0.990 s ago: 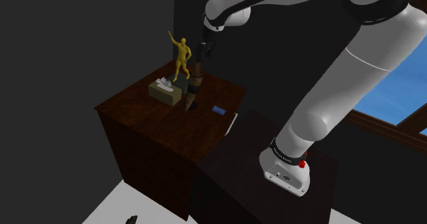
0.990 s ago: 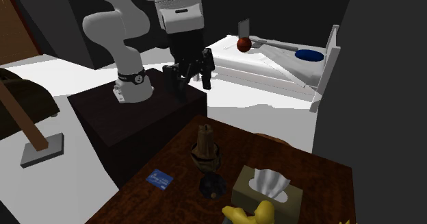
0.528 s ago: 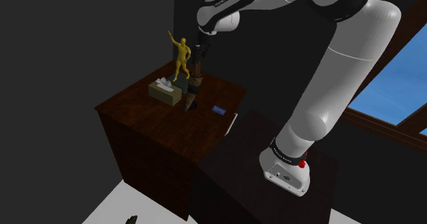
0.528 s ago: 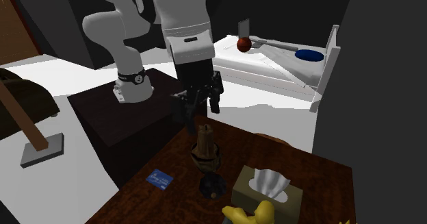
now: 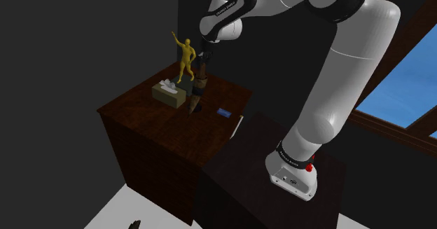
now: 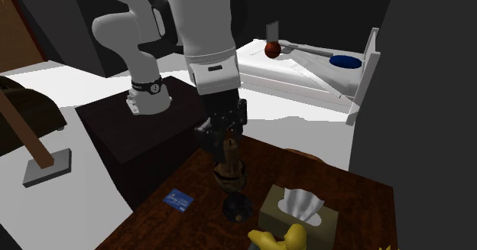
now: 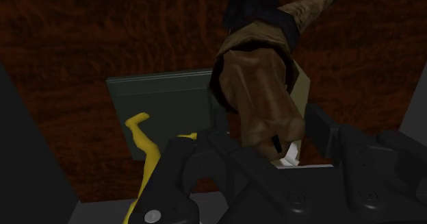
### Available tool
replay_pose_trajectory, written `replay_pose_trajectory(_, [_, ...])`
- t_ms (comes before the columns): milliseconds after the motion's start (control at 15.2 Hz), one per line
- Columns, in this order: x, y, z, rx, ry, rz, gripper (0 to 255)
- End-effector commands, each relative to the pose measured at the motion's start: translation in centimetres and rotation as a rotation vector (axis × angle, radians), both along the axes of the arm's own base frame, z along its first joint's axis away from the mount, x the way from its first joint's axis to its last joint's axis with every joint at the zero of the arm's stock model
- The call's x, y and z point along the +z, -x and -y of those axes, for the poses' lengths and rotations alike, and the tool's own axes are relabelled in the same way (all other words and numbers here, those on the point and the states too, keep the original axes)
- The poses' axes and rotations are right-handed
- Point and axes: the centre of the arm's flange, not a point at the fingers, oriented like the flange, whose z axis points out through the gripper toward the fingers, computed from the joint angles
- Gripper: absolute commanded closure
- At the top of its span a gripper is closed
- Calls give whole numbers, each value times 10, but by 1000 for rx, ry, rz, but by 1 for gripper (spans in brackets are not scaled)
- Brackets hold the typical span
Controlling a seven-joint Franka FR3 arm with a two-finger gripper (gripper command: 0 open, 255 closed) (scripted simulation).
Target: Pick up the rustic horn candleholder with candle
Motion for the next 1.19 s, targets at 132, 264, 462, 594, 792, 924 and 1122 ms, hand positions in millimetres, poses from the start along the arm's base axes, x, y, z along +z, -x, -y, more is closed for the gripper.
replay_pose_trajectory(132, [0, 0, 0, 0, 0, 0, 255])
replay_pose_trajectory(264, [-1, 0, 0, 0, 0, 0, 255])
replay_pose_trajectory(462, [-1, 0, 0, 0, 0, 0, 255])
replay_pose_trajectory(594, [4, 0, 0, 0, 0, 0, 255])
replay_pose_trajectory(792, [20, 0, 0, 0, 0, 0, 255])
replay_pose_trajectory(924, [31, 0, 0, 0, 0, 0, 255])
replay_pose_trajectory(1122, [46, 0, 0, 0, 0, 0, 255])
